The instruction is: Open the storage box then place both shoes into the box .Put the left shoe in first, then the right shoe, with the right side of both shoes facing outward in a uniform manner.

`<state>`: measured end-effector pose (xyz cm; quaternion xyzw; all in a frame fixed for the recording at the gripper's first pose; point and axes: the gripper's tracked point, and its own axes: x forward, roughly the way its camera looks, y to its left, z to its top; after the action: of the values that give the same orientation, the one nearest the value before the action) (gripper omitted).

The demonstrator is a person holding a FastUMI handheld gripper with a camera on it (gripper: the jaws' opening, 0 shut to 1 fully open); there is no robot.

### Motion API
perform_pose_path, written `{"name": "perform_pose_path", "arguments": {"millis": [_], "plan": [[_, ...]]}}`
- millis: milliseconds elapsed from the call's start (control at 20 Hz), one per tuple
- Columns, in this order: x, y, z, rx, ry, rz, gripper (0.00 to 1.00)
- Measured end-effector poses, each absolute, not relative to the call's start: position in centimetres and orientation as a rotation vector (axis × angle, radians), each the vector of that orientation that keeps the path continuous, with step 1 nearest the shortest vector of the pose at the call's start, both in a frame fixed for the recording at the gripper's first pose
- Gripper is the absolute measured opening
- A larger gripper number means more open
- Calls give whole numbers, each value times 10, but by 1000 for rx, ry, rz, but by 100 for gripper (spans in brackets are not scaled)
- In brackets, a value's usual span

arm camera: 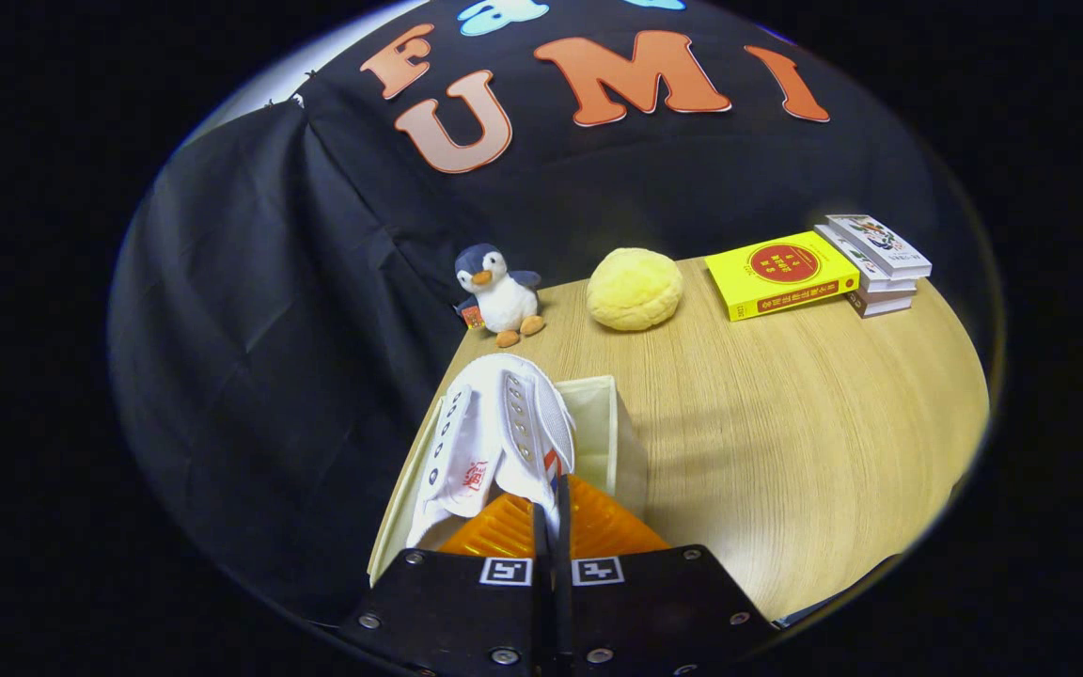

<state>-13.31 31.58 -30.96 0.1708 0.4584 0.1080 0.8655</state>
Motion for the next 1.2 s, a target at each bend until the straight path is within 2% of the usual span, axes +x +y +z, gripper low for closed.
{"name": "perform_pose_path", "arguments": {"millis": [300,500,750,800,850,950,1200], "plan": [[-142,326,-334,281,1027,186,3],[-156,337,-332,291,1075,241,8],[-142,338,-300,338,996,333,41],[-139,334,-295,332,978,343,44],[-135,327,-288,332,958,345,54],[-126,308,-277,330,917,335,63],[-92,243,-245,305,774,286,77]]}}
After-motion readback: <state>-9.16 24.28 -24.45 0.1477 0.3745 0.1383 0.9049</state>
